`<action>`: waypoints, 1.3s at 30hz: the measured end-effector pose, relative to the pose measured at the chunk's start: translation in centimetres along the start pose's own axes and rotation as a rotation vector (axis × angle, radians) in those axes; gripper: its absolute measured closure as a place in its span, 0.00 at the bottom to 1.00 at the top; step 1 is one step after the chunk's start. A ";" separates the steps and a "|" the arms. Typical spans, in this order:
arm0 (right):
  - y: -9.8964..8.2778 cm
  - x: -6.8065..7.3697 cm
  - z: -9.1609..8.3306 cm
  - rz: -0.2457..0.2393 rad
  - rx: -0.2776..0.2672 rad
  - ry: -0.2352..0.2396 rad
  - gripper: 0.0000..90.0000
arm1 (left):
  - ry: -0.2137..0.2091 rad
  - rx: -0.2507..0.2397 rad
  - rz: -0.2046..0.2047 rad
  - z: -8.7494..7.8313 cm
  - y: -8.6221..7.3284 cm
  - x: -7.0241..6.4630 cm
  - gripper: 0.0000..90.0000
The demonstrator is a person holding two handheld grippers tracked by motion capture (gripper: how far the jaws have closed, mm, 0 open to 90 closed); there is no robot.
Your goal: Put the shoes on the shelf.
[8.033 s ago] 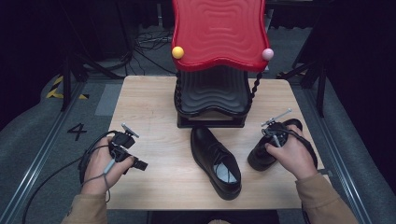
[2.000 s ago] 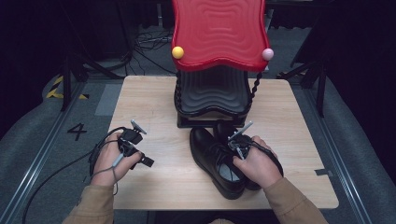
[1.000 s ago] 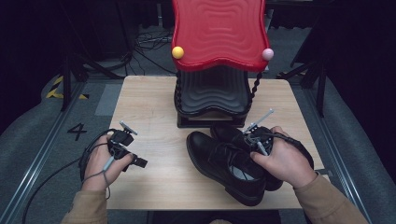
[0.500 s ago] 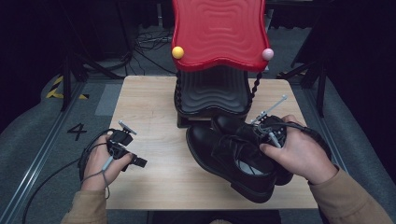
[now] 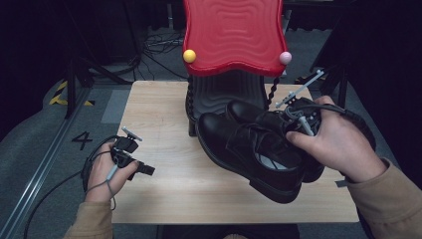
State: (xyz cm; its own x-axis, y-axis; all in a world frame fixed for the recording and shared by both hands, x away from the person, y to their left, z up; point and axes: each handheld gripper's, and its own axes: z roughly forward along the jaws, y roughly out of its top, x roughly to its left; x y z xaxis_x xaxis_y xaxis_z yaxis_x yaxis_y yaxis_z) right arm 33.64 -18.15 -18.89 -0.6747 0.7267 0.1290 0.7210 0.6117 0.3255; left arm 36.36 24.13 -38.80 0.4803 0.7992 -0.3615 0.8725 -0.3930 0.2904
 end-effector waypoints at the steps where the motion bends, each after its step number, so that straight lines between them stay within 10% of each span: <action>1: 0.3 0.1 -0.6 -0.003 -0.007 -0.003 0.91 | -0.001 -0.002 -0.005 0.0 0.0 0.0 0.50; 28: 8.2 -0.1 -9.9 0.045 -0.132 -0.074 0.91 | -0.012 -0.030 -0.043 -0.6 -1.9 1.2 0.50; 39: 13.1 -1.0 -12.0 0.145 -0.179 -0.154 0.91 | -0.035 -0.024 -0.035 -0.1 -1.3 1.3 0.49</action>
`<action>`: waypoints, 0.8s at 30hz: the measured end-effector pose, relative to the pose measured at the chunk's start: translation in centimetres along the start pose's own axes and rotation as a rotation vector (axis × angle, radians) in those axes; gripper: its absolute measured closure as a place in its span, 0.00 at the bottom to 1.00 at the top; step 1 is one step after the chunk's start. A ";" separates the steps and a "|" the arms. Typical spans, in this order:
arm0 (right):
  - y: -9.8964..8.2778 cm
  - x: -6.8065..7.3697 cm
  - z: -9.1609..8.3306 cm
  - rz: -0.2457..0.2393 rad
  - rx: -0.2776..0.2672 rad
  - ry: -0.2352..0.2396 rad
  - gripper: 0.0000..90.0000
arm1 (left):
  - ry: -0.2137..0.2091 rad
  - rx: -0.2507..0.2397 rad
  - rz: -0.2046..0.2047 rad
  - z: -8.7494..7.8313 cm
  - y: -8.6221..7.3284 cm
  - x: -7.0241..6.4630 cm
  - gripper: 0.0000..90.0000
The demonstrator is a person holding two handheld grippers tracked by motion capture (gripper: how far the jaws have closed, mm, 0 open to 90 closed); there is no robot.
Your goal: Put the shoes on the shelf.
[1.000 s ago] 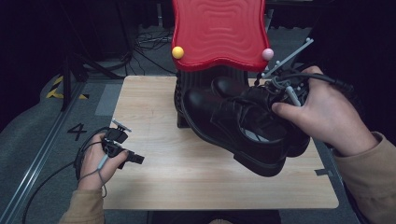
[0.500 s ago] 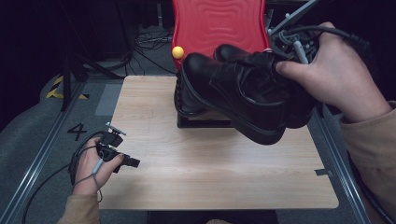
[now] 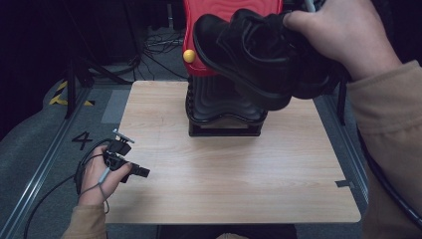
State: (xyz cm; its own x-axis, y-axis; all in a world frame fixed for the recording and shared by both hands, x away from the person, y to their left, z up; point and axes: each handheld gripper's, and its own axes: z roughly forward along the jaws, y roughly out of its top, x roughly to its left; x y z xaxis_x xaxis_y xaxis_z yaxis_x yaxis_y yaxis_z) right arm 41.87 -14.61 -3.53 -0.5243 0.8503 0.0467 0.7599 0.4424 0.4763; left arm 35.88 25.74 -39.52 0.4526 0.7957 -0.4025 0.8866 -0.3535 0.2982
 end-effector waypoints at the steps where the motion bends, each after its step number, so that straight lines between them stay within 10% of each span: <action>1: 0.8 0.0 0.1 0.011 -0.003 -0.018 0.91 | 0.002 0.005 0.007 0.0 0.1 0.0 0.49; 24: 10.4 -2.0 2.8 0.196 -0.155 -0.104 0.91 | -0.031 -0.043 0.003 -0.9 -0.8 0.4 0.49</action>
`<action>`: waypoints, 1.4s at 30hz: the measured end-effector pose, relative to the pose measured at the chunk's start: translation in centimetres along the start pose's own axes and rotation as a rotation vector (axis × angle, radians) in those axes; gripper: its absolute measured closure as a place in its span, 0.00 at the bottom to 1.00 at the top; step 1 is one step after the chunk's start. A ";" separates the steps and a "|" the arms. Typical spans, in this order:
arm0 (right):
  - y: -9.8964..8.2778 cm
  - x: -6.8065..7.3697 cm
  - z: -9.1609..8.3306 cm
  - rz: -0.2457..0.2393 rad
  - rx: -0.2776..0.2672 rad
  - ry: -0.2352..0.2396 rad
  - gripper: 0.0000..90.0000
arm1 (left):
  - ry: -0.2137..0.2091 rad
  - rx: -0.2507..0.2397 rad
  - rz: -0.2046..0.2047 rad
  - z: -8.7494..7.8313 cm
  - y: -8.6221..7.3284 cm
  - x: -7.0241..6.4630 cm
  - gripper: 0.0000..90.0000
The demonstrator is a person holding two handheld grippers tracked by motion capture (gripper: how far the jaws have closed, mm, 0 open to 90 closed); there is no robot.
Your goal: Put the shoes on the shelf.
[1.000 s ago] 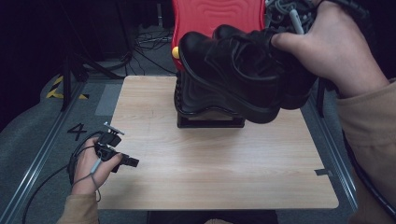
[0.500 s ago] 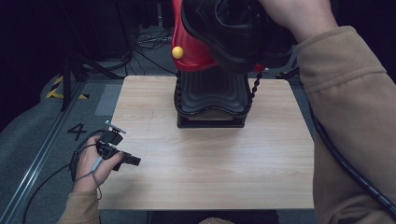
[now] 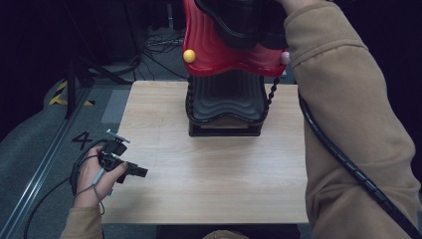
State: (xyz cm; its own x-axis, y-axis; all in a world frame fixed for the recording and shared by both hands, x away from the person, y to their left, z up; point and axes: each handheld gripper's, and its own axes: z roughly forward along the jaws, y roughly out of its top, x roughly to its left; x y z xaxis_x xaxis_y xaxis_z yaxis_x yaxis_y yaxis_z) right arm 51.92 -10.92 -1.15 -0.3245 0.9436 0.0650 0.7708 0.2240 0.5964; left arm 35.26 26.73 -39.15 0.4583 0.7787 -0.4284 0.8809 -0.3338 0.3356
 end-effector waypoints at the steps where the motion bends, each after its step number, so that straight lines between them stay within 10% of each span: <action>1: 0.1 0.1 0.2 0.005 -0.013 -0.004 0.91 | 0.001 -0.002 0.000 0.0 0.0 0.0 0.48; 20: 2.6 0.7 3.2 0.021 -0.121 -0.080 0.91 | -0.021 -0.019 -0.017 -0.5 -0.7 1.0 0.48; 39: -0.1 1.0 8.6 0.105 -0.172 -0.129 0.89 | -0.016 -0.017 0.011 -0.6 -0.4 0.3 0.48; 42: -0.4 1.9 8.8 0.106 -0.201 -0.129 0.76 | -0.011 -0.004 0.022 -0.6 -0.1 0.3 0.48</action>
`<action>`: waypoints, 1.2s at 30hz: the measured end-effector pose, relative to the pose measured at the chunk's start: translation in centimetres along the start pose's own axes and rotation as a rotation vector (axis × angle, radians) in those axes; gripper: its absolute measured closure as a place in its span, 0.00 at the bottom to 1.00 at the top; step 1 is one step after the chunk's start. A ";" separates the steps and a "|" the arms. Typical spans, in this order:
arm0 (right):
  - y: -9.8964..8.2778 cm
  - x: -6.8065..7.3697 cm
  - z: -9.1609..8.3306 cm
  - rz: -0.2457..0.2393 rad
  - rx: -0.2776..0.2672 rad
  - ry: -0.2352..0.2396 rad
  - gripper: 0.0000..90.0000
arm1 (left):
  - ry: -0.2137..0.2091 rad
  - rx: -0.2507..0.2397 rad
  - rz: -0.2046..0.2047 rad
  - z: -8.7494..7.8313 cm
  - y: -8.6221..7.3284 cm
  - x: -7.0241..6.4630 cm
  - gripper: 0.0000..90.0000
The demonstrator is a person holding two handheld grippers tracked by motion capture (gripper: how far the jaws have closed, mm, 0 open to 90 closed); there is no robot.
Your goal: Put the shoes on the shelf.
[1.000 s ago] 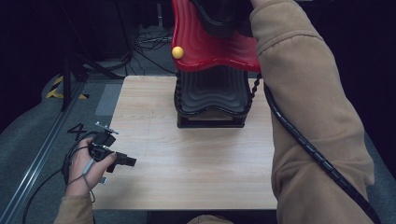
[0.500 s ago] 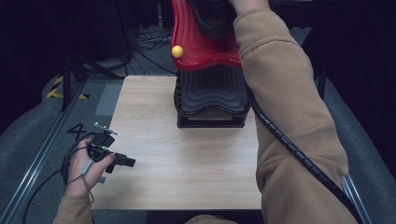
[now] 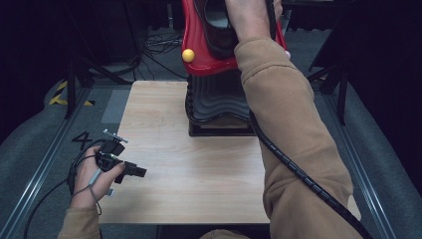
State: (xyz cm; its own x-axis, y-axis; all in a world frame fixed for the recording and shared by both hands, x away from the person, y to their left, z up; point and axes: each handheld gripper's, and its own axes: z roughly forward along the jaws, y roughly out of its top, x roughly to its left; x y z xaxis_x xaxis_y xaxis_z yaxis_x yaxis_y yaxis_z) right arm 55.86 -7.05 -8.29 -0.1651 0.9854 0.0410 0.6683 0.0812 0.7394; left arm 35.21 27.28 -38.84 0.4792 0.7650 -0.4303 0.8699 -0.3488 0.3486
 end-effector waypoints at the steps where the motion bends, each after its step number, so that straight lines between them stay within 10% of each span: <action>1: 0.0 0.0 0.0 0.000 0.000 0.000 0.76 | -0.007 -0.006 -0.011 0.1 0.0 -0.1 0.48; 2: -0.1 0.0 0.1 0.029 0.001 0.036 0.63 | -0.007 -0.011 -0.007 0.0 0.1 -0.2 0.48; 15: -1.2 -1.7 -2.4 -0.009 0.076 0.108 0.54 | 0.015 -0.004 -0.003 0.1 0.4 -0.8 0.47; 19: -1.6 -2.4 -4.0 -0.089 0.049 0.112 0.51 | 0.017 0.002 0.012 0.2 0.5 -0.9 0.47; 25: -3.5 -4.9 -7.0 -0.230 0.054 0.152 0.51 | 0.034 0.001 0.011 0.0 0.1 -0.5 0.47; 30: -5.5 -7.8 -9.3 -0.276 0.028 0.129 0.48 | 0.073 0.010 -0.010 -0.2 -0.1 -1.0 0.46; 36: -9.1 -12.8 -11.8 -0.290 0.031 0.210 0.47 | 0.106 -0.004 -0.006 -0.7 -0.2 -2.2 0.46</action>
State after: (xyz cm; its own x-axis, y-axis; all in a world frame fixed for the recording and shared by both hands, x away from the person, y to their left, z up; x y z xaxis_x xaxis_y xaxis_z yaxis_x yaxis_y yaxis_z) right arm 43.33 -22.12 -7.57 -0.4945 0.8688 -0.0278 0.5928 0.3605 0.7202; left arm 33.87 26.06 -37.34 0.4585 0.8203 -0.3417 0.8722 -0.3417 0.3500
